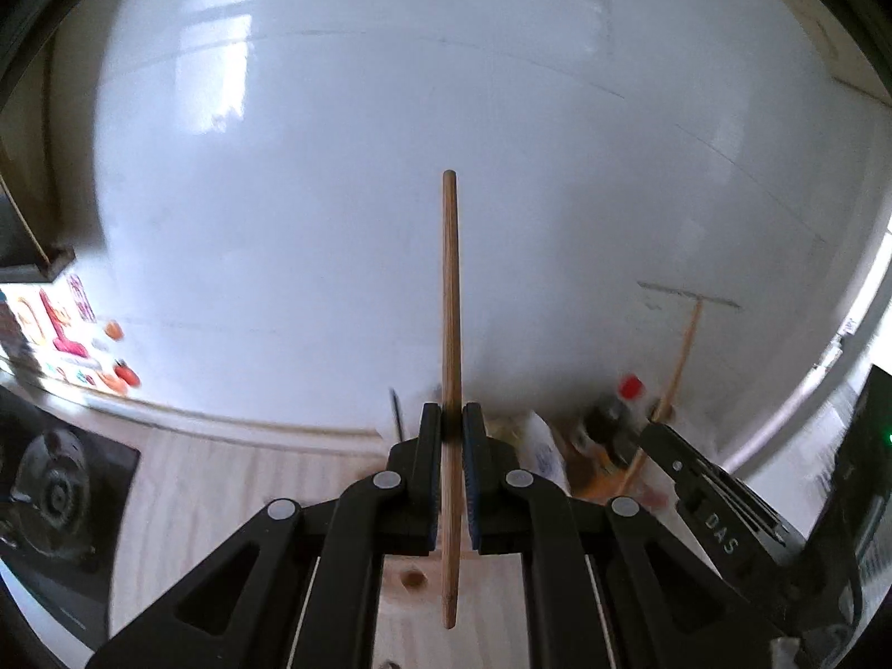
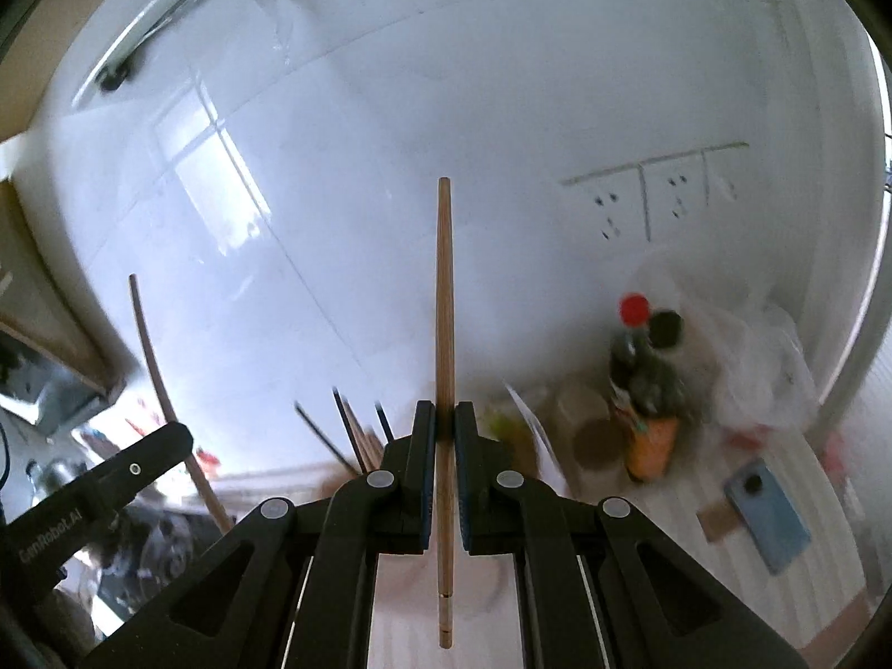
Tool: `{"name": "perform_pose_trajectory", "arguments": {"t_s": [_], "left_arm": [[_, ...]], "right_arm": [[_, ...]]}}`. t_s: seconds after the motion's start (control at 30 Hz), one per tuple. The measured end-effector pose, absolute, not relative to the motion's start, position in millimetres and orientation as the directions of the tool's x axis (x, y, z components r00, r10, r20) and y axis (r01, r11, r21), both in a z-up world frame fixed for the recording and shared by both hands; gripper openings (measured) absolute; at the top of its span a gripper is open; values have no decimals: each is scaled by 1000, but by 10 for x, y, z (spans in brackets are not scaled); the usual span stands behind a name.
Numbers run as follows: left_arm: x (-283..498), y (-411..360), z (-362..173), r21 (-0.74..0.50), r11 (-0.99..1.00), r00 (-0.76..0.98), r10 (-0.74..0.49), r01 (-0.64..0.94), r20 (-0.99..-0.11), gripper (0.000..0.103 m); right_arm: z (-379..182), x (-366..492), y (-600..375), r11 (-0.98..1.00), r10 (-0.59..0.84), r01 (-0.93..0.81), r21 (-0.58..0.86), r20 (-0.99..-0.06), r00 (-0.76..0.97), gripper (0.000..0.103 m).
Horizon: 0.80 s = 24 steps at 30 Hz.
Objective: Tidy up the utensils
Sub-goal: 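Lift both wooden chopsticks and carry them up over the beige holder, then lower both chopsticks into the holder slots and open both tools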
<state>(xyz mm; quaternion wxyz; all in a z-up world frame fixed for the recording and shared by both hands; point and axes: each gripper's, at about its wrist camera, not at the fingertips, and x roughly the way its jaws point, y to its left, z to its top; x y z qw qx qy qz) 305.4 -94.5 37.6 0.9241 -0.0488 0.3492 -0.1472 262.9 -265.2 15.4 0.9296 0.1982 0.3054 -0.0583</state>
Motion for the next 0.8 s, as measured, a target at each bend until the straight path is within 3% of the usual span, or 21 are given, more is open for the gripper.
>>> {"name": "perform_pose_trajectory", "arguments": {"t_s": [0.27, 0.8], "left_arm": [[3540, -868, 232, -188, 971, 733, -234, 147, -638, 5], [3999, -828, -374, -284, 955, 687, -261, 83, -678, 5]], "right_arm": [[44, 3136, -2565, 896, 2, 242, 372, -547, 837, 7], [-426, 3461, -2484, 882, 20, 218, 417, -495, 868, 7]]}}
